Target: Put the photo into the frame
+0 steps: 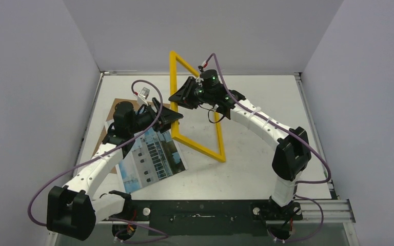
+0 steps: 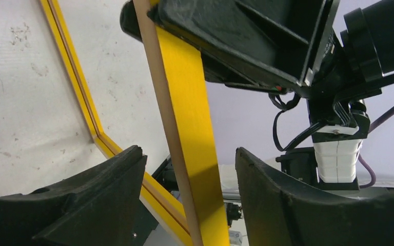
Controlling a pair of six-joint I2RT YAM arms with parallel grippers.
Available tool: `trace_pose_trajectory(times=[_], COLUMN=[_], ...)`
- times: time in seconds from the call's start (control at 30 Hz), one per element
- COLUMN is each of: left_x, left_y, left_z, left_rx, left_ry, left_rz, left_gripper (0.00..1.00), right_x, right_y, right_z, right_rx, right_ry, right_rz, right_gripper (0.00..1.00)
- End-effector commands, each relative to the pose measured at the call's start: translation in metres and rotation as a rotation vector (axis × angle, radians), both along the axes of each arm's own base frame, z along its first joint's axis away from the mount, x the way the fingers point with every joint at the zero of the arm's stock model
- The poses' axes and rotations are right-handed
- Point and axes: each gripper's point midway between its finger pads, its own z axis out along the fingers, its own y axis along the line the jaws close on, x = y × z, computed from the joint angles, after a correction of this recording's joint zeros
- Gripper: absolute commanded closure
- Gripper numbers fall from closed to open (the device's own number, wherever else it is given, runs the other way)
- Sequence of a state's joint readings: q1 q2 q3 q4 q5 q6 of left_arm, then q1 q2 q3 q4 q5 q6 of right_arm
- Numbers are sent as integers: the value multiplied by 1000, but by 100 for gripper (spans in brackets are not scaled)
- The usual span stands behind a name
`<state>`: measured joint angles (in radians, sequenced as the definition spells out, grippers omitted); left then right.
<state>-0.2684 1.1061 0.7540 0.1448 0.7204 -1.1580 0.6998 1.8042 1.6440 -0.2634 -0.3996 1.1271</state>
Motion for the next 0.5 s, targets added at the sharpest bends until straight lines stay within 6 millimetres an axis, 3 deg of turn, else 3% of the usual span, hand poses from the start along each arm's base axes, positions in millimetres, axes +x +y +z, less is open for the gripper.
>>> trace_pose_trajectory(times=[0.0, 0.17, 0.4, 0.47], left_x=[13, 11, 7, 7], left_y=[-7, -7, -9, -8], left_z=[31, 52, 49, 51], left_rx=[-120, -130, -51, -18], left_ry=[-73, -114, -108, -122], left_rz=[13, 5, -33, -41], left_gripper=[44, 64, 93, 100], right_x=[-8, -6, -6, -6], right_y=[-5, -16, -34, -39], right_z=[62, 52, 37, 32], right_rx=[147, 53, -86, -132], right_ry=[-104, -94, -83, -78], right_rz=[14, -12, -47, -65], right_gripper=[94, 92, 86, 80])
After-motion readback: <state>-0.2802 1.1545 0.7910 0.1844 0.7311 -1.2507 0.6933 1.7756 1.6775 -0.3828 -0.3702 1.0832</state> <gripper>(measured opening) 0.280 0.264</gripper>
